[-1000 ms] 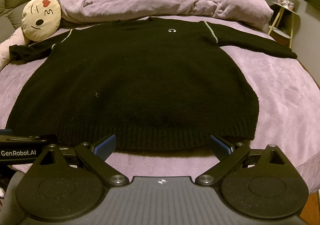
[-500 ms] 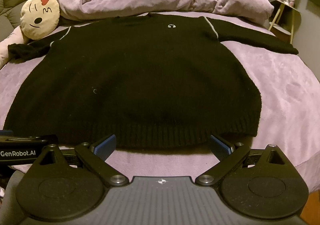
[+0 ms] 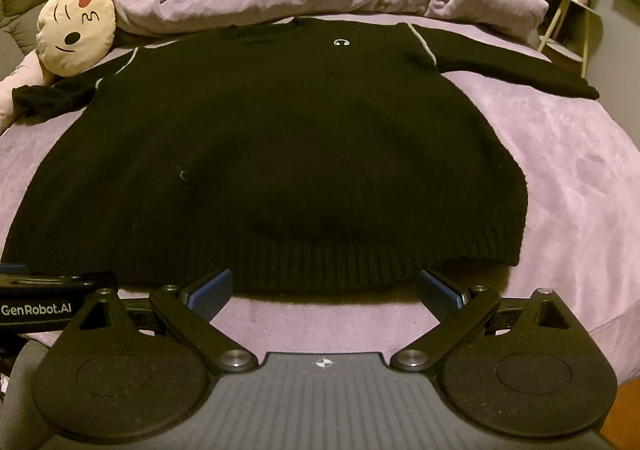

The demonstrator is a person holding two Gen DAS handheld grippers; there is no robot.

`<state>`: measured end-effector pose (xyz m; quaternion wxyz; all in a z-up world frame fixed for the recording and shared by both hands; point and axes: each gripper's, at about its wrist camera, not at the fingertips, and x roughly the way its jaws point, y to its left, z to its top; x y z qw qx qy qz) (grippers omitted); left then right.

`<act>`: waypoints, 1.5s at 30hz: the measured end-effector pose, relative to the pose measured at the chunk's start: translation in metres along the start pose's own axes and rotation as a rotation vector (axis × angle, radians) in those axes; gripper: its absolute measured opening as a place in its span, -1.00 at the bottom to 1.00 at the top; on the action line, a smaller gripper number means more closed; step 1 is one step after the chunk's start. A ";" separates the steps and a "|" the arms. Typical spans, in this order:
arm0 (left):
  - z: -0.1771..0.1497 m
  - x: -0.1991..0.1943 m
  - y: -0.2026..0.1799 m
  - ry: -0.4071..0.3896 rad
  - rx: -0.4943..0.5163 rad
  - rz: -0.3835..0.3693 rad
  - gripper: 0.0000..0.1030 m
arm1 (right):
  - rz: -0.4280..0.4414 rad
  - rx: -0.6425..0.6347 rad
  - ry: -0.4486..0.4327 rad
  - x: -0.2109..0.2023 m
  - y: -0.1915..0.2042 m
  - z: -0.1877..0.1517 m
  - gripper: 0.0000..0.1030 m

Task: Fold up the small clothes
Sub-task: 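Grasp the sweater sleeve with the right gripper and lift it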

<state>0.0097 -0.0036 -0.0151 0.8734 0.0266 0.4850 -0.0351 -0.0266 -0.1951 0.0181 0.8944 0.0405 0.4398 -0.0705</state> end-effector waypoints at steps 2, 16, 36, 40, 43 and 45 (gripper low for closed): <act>0.000 0.002 0.000 0.004 0.000 -0.001 1.00 | 0.000 0.003 0.002 0.002 -0.001 -0.001 0.92; 0.003 0.025 -0.001 0.049 -0.007 -0.008 1.00 | 0.015 0.031 0.043 0.024 -0.009 -0.001 0.92; 0.143 0.111 -0.055 -0.081 0.013 0.040 1.00 | 0.180 0.309 -0.143 0.105 -0.110 0.026 0.93; 0.178 0.145 -0.076 -0.087 0.011 0.024 1.00 | 0.323 0.265 -0.129 0.087 -0.146 0.055 0.91; 0.195 0.165 -0.092 -0.125 0.019 0.027 1.00 | 0.317 0.394 -0.271 0.076 -0.218 0.089 0.91; 0.200 0.177 -0.100 -0.146 0.028 0.042 1.00 | 0.203 0.473 -0.338 0.087 -0.274 0.118 0.91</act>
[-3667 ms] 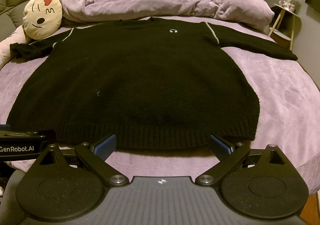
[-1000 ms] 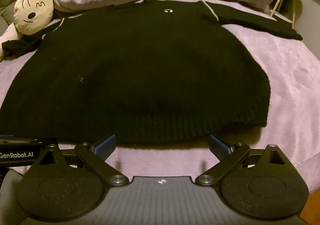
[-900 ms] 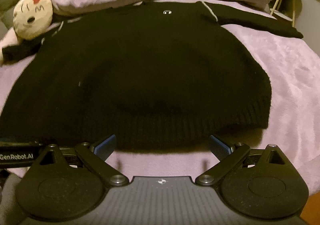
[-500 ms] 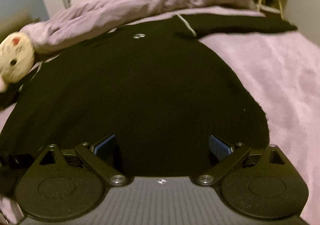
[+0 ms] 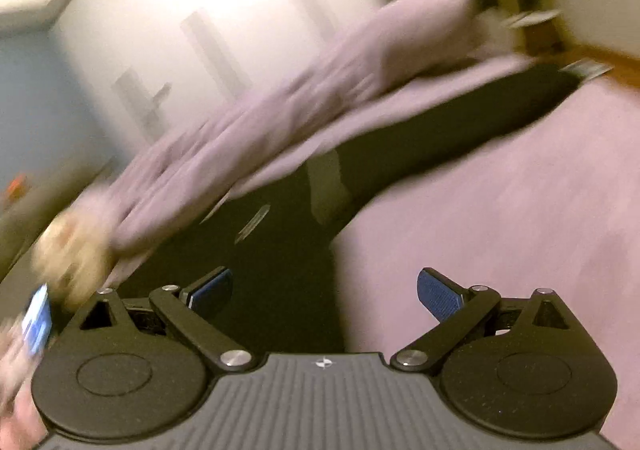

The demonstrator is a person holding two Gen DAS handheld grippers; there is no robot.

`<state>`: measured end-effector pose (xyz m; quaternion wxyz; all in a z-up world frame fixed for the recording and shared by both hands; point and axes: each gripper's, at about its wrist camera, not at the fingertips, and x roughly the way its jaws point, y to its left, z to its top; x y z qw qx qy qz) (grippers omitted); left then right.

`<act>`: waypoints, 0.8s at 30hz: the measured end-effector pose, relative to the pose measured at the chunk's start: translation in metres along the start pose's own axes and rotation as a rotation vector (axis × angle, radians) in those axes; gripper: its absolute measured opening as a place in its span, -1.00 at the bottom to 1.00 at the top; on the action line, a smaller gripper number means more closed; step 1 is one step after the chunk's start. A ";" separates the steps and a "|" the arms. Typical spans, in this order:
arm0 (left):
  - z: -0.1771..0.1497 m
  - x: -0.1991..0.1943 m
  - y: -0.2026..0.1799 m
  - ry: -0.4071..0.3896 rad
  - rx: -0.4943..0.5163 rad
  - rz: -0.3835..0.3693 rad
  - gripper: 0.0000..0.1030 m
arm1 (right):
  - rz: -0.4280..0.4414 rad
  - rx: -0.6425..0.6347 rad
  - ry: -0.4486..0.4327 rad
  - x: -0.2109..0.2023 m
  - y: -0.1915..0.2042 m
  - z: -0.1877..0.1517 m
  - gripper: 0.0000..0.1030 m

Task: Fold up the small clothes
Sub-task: 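Grasp the sweater sleeve with the right gripper and lift it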

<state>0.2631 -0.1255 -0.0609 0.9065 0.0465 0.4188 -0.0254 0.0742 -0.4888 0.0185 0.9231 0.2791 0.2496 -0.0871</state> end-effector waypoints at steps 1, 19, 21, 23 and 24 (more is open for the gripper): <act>0.000 0.005 -0.003 -0.012 -0.001 0.005 1.00 | -0.073 0.026 -0.041 0.014 -0.024 0.024 0.87; -0.020 0.005 0.004 -0.140 -0.071 -0.034 1.00 | -0.368 0.605 -0.201 0.178 -0.229 0.144 -0.76; -0.020 0.006 0.005 -0.142 -0.078 -0.043 1.00 | -0.365 0.564 -0.218 0.170 -0.219 0.147 -0.77; -0.020 0.005 0.008 -0.144 -0.086 -0.055 1.00 | -0.341 0.501 -0.235 0.155 -0.203 0.151 -0.78; -0.020 0.004 0.009 -0.146 -0.088 -0.061 1.00 | -0.323 0.473 -0.243 0.148 -0.193 0.153 -0.79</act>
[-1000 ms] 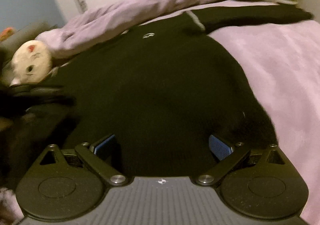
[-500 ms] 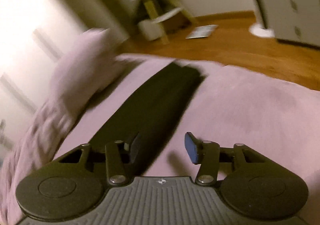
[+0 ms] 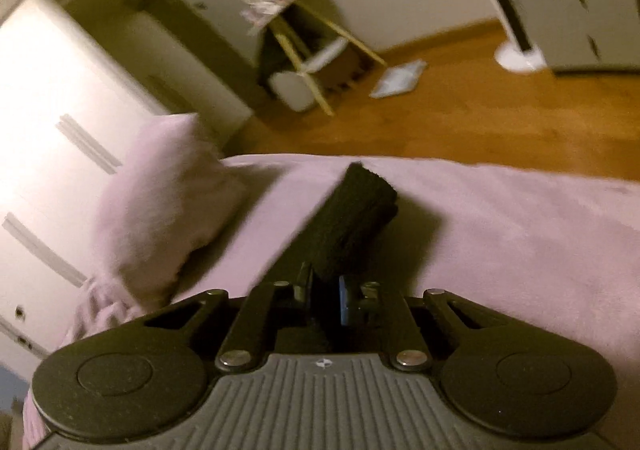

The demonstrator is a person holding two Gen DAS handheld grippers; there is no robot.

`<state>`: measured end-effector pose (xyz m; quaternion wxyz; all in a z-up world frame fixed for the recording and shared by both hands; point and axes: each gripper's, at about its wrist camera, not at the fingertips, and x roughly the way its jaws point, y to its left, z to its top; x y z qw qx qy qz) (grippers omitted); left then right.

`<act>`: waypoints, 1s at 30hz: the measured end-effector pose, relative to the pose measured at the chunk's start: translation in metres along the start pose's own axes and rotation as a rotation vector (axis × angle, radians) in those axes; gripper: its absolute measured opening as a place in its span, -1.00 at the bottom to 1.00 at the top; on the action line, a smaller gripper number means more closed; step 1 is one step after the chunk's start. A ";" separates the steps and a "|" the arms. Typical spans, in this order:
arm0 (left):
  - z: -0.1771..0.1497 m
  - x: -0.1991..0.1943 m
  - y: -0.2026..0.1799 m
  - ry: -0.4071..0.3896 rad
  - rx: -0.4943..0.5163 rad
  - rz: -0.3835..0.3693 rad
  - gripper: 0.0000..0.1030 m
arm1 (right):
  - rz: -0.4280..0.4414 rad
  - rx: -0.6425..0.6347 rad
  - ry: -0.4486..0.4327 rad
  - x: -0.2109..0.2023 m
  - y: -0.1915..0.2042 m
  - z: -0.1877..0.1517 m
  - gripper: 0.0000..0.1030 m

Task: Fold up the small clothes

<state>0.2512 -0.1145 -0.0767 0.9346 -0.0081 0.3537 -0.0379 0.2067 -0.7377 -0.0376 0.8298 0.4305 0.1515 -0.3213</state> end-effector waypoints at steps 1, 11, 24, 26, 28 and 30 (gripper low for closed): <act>0.001 -0.002 0.001 0.000 0.002 -0.001 1.00 | 0.024 -0.014 -0.004 -0.011 0.009 0.006 -0.79; -0.005 -0.058 0.046 0.073 -0.020 0.039 1.00 | 0.306 -0.276 0.112 -0.084 0.156 -0.057 -0.80; -0.022 -0.109 0.162 0.073 -0.100 0.115 1.00 | 0.494 -0.437 0.352 -0.078 0.303 -0.274 -0.80; -0.025 -0.112 0.170 0.077 -0.109 0.118 1.00 | 0.489 -0.472 0.379 -0.070 0.314 -0.302 -0.80; -0.026 -0.113 0.177 0.077 -0.123 0.119 1.00 | 0.472 -0.506 0.410 -0.067 0.316 -0.329 -0.79; -0.025 -0.111 0.179 0.077 -0.127 0.122 1.00 | 0.455 -0.537 0.439 -0.066 0.315 -0.349 -0.69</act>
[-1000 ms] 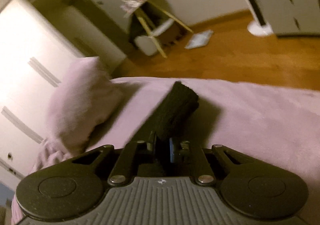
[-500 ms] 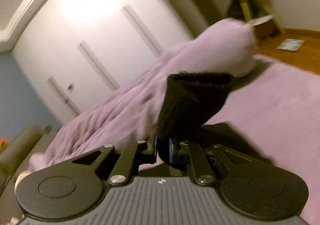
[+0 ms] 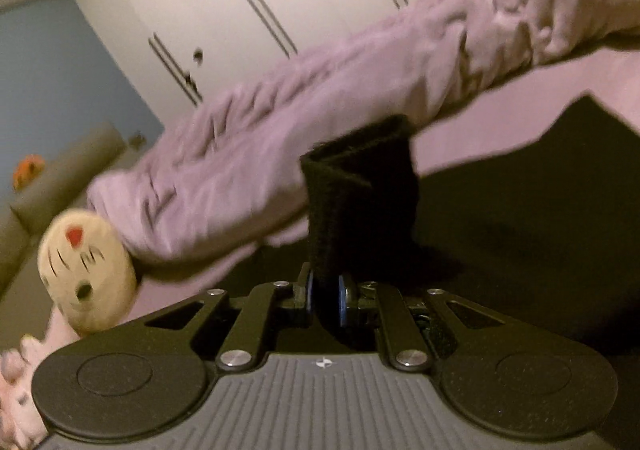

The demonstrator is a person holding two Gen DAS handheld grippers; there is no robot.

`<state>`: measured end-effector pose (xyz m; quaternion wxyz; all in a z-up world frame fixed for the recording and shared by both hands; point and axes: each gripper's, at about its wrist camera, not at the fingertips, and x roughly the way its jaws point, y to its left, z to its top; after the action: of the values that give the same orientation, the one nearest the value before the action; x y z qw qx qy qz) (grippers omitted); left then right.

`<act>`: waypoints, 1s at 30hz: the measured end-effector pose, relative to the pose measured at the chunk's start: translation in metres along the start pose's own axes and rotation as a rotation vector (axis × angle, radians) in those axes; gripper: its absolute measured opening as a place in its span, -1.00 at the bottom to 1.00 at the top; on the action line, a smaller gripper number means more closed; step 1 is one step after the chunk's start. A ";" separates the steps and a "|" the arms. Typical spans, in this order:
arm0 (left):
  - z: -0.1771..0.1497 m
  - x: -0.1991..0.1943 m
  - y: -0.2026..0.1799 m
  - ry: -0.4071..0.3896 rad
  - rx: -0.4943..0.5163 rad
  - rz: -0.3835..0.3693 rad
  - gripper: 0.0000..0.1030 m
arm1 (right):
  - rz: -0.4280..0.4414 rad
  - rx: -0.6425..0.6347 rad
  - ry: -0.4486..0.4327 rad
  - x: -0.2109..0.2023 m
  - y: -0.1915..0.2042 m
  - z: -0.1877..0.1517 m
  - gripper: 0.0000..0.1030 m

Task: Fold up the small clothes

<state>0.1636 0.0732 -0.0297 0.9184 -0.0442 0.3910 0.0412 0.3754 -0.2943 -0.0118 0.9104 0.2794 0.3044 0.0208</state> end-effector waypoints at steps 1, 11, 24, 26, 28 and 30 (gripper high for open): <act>0.001 0.001 0.000 -0.001 0.000 -0.002 1.00 | 0.001 -0.009 0.019 -0.003 0.008 -0.012 -0.58; 0.052 0.034 -0.053 -0.013 0.018 -0.218 1.00 | -0.042 0.046 -0.108 -0.103 -0.066 -0.058 0.09; 0.120 0.185 -0.154 0.215 -0.250 -0.407 0.78 | -0.124 -0.121 -0.228 -0.152 -0.128 -0.126 0.38; 0.123 0.196 -0.159 0.226 -0.310 -0.407 0.65 | -0.119 -0.144 -0.227 -0.151 -0.126 -0.127 0.48; 0.124 0.198 -0.165 0.211 -0.320 -0.401 0.50 | -0.108 -0.145 -0.231 -0.152 -0.127 -0.128 0.50; 0.128 0.198 -0.173 0.199 -0.282 -0.388 0.02 | -0.107 -0.146 -0.236 -0.147 -0.123 -0.127 0.51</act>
<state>0.4114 -0.0758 -0.0757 0.8509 -0.2499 0.4540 -0.0860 0.1675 -0.3654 -0.0799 0.9576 0.1963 0.2072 -0.0387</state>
